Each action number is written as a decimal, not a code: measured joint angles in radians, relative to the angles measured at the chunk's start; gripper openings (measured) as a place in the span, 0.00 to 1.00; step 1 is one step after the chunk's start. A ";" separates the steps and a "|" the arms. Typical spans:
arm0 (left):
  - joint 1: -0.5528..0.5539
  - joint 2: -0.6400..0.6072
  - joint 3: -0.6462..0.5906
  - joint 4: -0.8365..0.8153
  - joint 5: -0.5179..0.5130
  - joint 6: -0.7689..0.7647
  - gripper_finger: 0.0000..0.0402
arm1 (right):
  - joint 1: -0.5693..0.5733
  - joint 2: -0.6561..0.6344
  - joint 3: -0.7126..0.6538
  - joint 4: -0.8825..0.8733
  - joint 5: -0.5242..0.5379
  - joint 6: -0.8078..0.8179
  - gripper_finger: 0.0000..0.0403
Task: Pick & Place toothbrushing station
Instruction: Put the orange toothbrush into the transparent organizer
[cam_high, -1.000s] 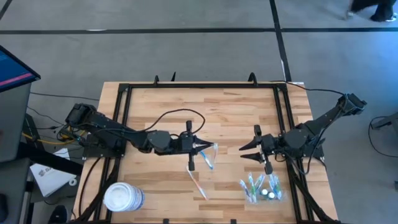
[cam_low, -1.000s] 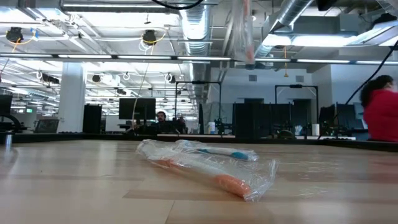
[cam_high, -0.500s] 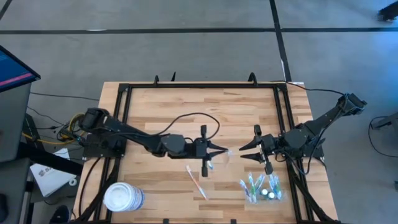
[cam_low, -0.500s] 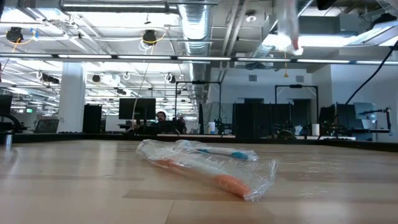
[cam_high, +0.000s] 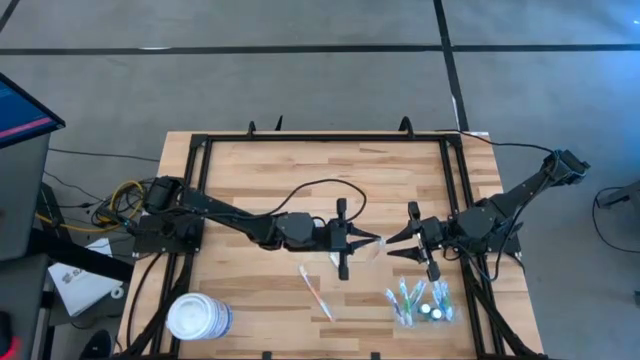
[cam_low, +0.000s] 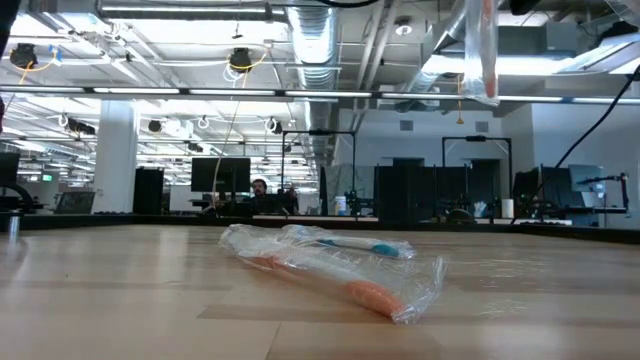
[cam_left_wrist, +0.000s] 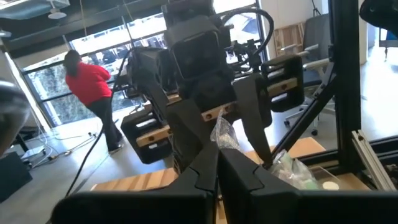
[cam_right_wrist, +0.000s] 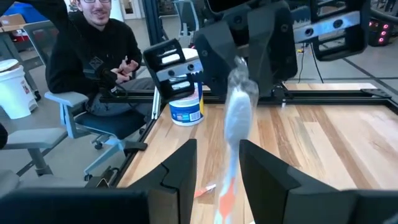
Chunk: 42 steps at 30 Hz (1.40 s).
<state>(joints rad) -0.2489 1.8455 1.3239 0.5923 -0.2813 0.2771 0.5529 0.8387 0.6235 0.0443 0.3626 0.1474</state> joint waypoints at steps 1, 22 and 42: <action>0.000 -0.002 0.000 0.000 0.000 0.000 0.00 | 0.000 0.000 0.000 -0.001 0.000 0.000 0.28; 0.004 -0.004 0.000 0.030 0.002 0.010 0.00 | -0.044 0.098 0.000 0.133 -0.018 -0.077 0.27; 0.004 -0.004 -0.001 0.026 -0.009 0.016 0.02 | -0.043 0.090 0.000 0.121 -0.025 -0.069 0.02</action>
<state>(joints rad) -0.2451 1.8412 1.3231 0.6182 -0.2906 0.2929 0.5102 0.9283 0.6231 0.1654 0.3374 0.0788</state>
